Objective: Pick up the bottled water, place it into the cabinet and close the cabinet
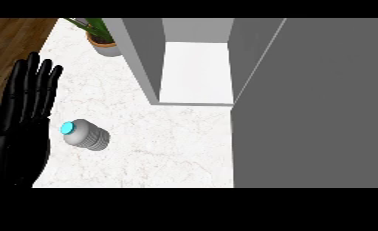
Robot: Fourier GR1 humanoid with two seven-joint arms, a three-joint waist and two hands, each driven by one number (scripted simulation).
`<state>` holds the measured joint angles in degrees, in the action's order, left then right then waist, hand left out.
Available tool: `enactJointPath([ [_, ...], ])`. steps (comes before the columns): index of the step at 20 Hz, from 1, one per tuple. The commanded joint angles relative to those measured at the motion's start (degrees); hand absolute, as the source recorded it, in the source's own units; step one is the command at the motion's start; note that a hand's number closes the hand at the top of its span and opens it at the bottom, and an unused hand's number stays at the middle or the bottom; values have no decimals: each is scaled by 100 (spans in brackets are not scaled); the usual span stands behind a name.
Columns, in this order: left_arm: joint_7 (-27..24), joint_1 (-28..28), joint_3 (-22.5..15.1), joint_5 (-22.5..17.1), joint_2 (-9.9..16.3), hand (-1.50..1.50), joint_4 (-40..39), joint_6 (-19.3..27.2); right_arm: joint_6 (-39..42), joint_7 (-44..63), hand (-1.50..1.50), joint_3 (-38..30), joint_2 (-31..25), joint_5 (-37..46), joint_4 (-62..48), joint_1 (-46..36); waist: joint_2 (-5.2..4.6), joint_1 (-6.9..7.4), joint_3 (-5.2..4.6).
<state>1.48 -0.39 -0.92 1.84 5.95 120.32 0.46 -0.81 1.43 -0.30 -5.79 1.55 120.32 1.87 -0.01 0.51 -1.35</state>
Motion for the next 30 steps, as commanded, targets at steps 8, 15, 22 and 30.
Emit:
enactJointPath([
  [8, 842, 940, -142, -1341, -574, -150, -220, 464, 421, 417, -150, 640, 555, -1128, 314, 1004, -39, -11, 129],
  [15, 1152, 1855, -369, -1603, -590, -150, 671, 602, 509, 740, -150, 1075, 573, -1470, 872, 1798, 18, -33, 135],
  [22, 996, 2675, 155, -2138, -396, -150, 944, -47, 260, 686, -150, 1341, 574, -1343, 992, 1829, 11, -11, 132],
  [30, 591, 3363, 287, -2234, -438, -150, 1036, -409, 1355, 234, -150, 477, 113, -2396, 1481, 3108, 24, -52, 136],
])
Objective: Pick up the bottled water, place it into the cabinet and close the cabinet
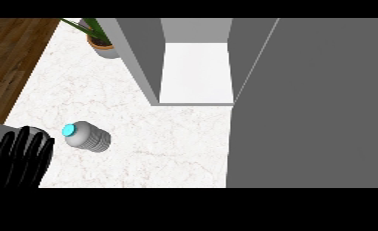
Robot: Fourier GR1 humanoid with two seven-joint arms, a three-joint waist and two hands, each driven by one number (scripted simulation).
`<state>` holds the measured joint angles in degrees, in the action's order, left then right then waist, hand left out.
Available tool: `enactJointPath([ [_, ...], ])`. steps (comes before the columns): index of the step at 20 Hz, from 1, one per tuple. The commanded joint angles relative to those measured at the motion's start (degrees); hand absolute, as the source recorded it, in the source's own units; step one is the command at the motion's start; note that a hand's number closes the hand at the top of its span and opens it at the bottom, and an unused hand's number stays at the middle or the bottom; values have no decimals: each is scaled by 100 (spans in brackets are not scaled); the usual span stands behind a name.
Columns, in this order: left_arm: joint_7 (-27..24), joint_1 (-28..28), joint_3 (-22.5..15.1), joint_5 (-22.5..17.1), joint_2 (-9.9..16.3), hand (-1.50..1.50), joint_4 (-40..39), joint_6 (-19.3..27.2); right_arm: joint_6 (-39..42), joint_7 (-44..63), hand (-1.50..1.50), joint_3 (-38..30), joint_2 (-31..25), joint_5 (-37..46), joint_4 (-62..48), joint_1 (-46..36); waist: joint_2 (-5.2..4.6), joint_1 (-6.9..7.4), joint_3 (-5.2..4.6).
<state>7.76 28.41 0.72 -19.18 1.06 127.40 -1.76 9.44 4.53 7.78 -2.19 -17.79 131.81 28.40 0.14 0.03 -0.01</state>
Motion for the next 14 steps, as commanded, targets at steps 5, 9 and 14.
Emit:
enactJointPath([
  [5, -644, 356, 331, -208, -6, -150, -134, -498, 225, -523, -150, 7, 56, 226, -398, 118, -1, 2, 1],
  [9, -896, 58, 734, -324, 25, -150, -731, -628, 168, -398, -150, 259, 130, 410, -236, 263, -3, -11, -1],
  [14, -504, -358, 1056, -443, 75, -150, -829, -242, 294, -653, -150, 94, 89, 293, -258, 246, -8, -27, 1],
])
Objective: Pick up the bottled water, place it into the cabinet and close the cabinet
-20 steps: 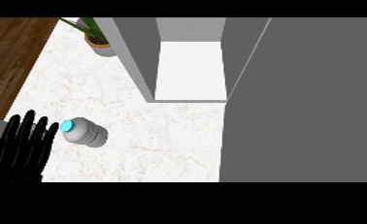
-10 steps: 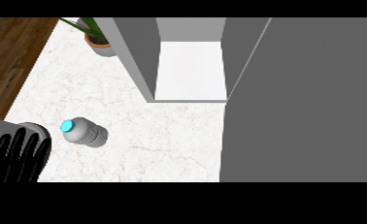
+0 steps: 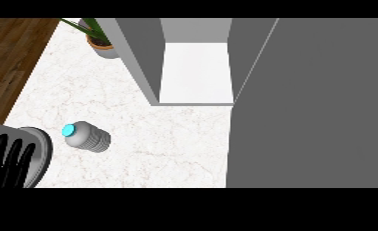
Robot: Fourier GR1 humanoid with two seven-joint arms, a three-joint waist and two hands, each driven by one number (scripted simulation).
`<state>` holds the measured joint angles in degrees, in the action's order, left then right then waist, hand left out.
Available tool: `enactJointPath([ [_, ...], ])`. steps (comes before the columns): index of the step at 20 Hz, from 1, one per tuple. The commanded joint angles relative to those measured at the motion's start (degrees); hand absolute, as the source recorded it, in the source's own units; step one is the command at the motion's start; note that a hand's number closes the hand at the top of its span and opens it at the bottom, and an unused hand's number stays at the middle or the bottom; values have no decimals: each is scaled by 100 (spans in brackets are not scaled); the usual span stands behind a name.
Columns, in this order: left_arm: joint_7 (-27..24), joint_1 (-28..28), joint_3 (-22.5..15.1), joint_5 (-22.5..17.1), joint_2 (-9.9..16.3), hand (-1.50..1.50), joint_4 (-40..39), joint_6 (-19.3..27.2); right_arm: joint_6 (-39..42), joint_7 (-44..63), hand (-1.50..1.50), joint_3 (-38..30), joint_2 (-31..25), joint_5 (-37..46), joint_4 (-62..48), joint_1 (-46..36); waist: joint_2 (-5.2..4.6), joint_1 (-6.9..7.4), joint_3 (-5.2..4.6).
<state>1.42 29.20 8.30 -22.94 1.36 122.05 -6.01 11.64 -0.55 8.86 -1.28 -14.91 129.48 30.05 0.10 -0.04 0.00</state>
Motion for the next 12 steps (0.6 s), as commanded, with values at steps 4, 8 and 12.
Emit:
enactJointPath([
  [4, -277, -268, 834, -313, 390, -150, -931, -514, 9, -45, -150, -74, 1, -78, -21, -15, -4, 3, -1],
  [8, -848, -634, 658, 353, 279, -150, -1703, -611, 76, -250, -150, 319, 69, 296, 46, 313, -4, -21, -2],
  [12, -1239, -982, 933, 448, 503, -150, -2610, -871, 294, -368, -150, 153, -87, 77, -9, 358, -7, -25, -2],
])
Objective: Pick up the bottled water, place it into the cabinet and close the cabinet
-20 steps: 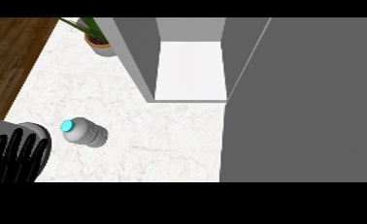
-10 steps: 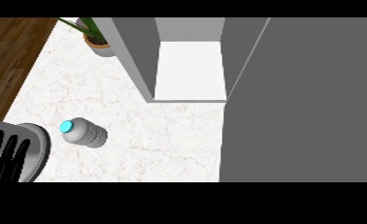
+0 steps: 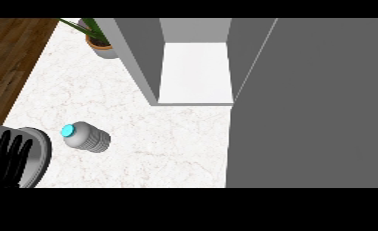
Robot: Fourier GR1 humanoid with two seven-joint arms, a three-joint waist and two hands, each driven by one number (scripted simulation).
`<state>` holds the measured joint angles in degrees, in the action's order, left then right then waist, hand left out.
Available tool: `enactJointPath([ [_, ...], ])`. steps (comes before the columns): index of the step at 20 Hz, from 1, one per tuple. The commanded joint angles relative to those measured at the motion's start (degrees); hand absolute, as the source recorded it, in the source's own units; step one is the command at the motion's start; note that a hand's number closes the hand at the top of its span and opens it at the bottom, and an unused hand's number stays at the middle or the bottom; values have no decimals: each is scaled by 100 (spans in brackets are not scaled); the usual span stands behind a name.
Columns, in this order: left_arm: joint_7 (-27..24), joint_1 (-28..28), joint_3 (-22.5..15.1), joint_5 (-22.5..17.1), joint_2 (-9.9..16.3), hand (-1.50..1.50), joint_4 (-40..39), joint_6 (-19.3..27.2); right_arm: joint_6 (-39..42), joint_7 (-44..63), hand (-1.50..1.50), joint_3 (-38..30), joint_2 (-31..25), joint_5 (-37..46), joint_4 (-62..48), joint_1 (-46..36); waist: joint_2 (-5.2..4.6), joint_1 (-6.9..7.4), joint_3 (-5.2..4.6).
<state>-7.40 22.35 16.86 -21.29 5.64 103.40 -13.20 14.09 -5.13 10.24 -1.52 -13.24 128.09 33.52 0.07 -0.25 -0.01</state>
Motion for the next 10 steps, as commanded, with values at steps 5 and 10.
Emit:
enactJointPath([
  [5, -636, -952, 309, 356, 320, -150, -1927, -279, -3, 120, -150, -88, -76, -185, 110, -14, -10, -27, -4],
  [10, -765, -996, 363, 341, 350, -150, -2380, -466, 333, -417, -150, 249, -111, 14, 181, 744, 4, -32, -1],
])
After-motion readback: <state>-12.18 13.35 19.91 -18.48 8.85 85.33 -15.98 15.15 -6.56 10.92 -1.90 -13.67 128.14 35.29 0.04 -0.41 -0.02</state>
